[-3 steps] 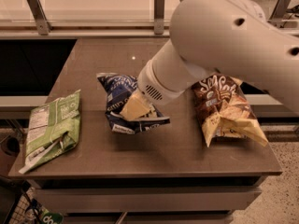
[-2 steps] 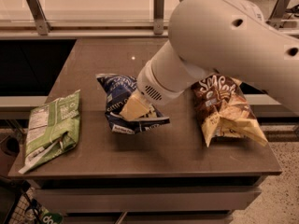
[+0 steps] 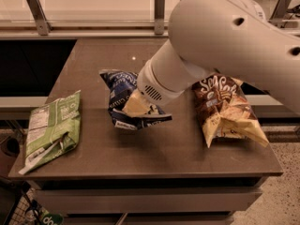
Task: Move blue chip bag near green jalapeno chip bag
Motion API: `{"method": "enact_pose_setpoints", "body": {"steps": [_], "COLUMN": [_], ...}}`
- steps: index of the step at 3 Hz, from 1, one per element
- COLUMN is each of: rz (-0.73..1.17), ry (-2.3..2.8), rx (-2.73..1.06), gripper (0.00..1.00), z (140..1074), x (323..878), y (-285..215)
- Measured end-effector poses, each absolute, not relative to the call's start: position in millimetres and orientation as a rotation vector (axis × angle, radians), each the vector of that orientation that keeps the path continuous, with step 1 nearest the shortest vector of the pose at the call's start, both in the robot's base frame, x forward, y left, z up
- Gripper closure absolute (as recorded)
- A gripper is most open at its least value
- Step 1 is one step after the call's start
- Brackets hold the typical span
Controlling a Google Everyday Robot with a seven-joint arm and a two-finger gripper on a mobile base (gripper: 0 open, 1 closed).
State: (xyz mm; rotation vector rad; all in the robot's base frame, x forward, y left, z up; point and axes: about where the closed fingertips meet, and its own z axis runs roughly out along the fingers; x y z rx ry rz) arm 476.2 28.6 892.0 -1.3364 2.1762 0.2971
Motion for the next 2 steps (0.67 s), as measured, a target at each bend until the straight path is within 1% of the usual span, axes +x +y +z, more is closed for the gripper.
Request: {"method": "enact_pose_setpoints", "body": {"steps": [1,2], "rz": [0.295,0.292], "ry": [2.173,2.170], "rx": [-1.339,-1.341], "gripper": [0.12,0.00], "z": [893.3,894.7], "x": [475.3,474.3], "y": [29.6,30.6]}}
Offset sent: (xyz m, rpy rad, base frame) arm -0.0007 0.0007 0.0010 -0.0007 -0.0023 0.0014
